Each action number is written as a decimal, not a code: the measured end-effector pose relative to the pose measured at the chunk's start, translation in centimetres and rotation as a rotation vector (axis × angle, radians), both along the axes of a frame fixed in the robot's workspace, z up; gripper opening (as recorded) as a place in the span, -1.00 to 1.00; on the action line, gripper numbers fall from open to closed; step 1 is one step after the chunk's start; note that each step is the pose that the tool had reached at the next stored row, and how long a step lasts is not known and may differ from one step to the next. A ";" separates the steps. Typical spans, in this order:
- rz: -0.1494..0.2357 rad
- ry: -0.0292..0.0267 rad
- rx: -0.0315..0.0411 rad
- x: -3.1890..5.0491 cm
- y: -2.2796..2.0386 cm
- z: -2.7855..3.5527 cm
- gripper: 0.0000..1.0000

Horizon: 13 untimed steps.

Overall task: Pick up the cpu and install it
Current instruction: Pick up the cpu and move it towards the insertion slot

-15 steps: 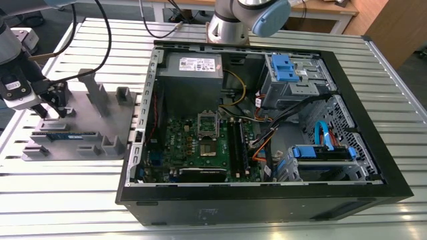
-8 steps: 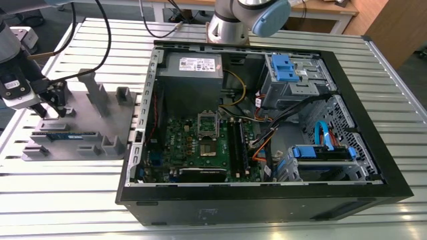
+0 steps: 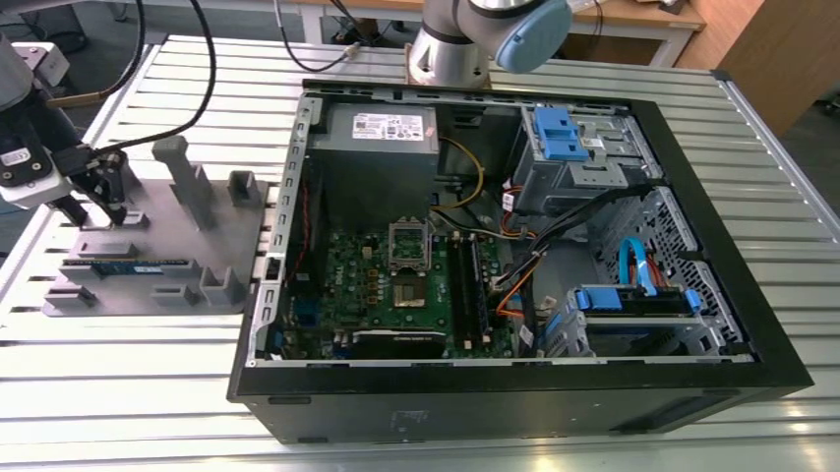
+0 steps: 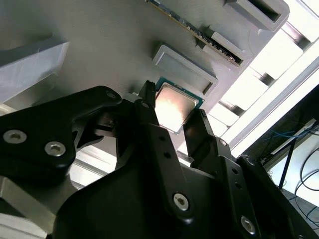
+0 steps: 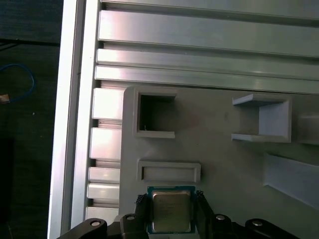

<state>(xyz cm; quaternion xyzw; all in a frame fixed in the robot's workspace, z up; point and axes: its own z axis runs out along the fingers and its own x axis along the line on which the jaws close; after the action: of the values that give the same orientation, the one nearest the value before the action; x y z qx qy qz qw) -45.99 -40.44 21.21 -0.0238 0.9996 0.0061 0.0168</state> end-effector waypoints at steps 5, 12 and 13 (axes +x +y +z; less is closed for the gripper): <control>0.000 0.0000 0.0000 0.00 0.00 1.03 -0.06; 0.000 0.0001 0.0000 0.00 0.00 2.51 -0.06; 0.000 0.0000 0.0000 0.00 0.00 2.75 -0.06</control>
<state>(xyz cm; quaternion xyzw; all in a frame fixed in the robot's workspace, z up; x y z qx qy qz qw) -46.00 -40.44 23.96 -0.0237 0.9996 0.0061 0.0168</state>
